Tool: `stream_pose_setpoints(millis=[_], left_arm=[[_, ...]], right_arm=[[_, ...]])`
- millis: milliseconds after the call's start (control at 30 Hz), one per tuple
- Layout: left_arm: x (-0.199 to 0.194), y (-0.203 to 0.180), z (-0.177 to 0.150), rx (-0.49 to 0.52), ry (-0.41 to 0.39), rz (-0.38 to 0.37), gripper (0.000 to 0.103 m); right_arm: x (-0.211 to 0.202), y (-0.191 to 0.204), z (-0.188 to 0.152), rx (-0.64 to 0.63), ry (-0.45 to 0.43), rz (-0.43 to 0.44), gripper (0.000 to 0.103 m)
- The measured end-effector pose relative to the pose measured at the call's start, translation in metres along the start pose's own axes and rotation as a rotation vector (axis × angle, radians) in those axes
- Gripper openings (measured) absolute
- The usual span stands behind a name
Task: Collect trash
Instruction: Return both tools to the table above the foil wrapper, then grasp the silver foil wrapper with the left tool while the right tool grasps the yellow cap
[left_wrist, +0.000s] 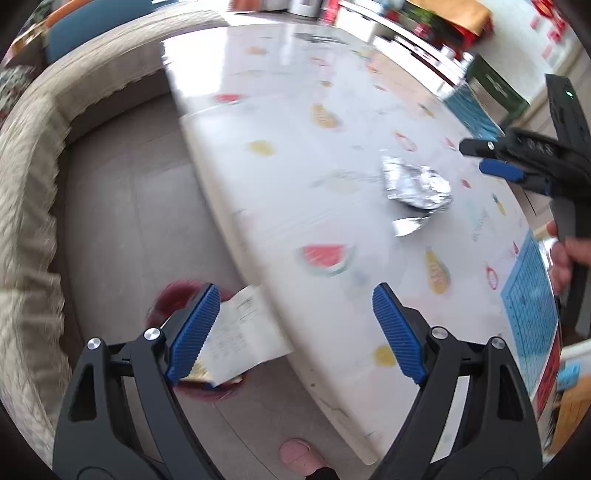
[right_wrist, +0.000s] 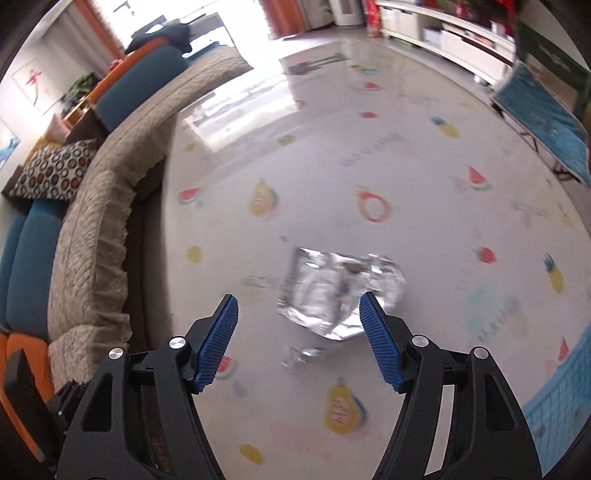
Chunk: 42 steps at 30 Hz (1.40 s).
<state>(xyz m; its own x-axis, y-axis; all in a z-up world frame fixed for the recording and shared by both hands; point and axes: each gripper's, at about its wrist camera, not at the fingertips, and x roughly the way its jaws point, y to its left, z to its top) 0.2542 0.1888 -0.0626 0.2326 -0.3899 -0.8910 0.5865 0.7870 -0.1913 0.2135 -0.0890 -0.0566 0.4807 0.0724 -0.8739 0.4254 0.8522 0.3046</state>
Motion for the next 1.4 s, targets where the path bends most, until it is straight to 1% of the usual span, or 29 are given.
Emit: stream_pose_setpoints(millis=[67,133,167,300,400,500,567,633,700,767,867,900,1067,1167,1233,1267,1300,1400], left_arm=[[0.010,-0.027,0.014,0.056,0.003,-0.015,0.084],[0.018,-0.048,0.023,0.101,0.006,-0.028,0.085],[0.027,-0.065,0.029,0.134,0.021,-0.028,0.085],[0.046,-0.114,0.037,0.247,0.039,-0.060,0.085],[0.062,-0.146,0.041,0.321,0.054,-0.059,0.084],[0.072,-0.170,0.046,0.375,0.057,-0.054,0.084],[0.078,-0.181,0.051,0.406,0.053,-0.056,0.084],[0.088,-0.190,0.058,0.425,0.067,-0.057,0.084],[0.100,-0.194,0.065,0.447,0.084,-0.041,0.078],[0.114,-0.198,0.070,0.497,0.103,-0.018,0.078],[0.132,-0.203,0.069,0.564,0.149,0.008,0.069],[0.138,-0.205,0.069,0.581,0.158,0.016,0.064],[0.154,-0.211,0.068,0.599,0.183,0.029,0.046],[0.160,-0.213,0.065,0.616,0.199,0.039,0.020],[0.160,-0.213,0.062,0.619,0.197,0.050,0.019],[0.160,-0.213,0.063,0.617,0.196,0.051,0.017],[0.160,-0.214,0.062,0.616,0.204,0.048,0.014],[0.155,-0.217,0.054,0.626,0.214,0.038,0.011]], right_arm=[[-0.016,-0.021,-0.009,0.007,0.005,-0.007,0.069],[-0.031,-0.042,-0.026,0.017,0.017,-0.011,0.071],[-0.039,-0.054,-0.037,0.017,0.029,-0.017,0.072],[-0.060,-0.094,-0.085,0.051,0.068,-0.035,0.072],[-0.064,-0.116,-0.107,0.078,0.085,-0.038,0.072],[-0.063,-0.127,-0.114,0.120,0.076,0.000,0.072],[-0.062,-0.129,-0.110,0.146,0.061,0.027,0.072],[-0.063,-0.133,-0.108,0.182,0.048,0.059,0.072],[-0.064,-0.139,-0.110,0.225,0.036,0.095,0.072],[-0.065,-0.144,-0.114,0.250,0.035,0.102,0.072],[-0.063,-0.149,-0.127,0.285,0.053,0.109,0.072],[-0.062,-0.150,-0.131,0.289,0.062,0.110,0.072],[-0.061,-0.153,-0.138,0.291,0.078,0.107,0.072],[-0.065,-0.153,-0.136,0.295,0.071,0.111,0.072],[-0.068,-0.154,-0.135,0.293,0.066,0.118,0.072],[-0.069,-0.155,-0.135,0.294,0.066,0.119,0.072],[-0.070,-0.155,-0.134,0.294,0.067,0.124,0.072],[-0.072,-0.157,-0.133,0.294,0.071,0.130,0.072]])
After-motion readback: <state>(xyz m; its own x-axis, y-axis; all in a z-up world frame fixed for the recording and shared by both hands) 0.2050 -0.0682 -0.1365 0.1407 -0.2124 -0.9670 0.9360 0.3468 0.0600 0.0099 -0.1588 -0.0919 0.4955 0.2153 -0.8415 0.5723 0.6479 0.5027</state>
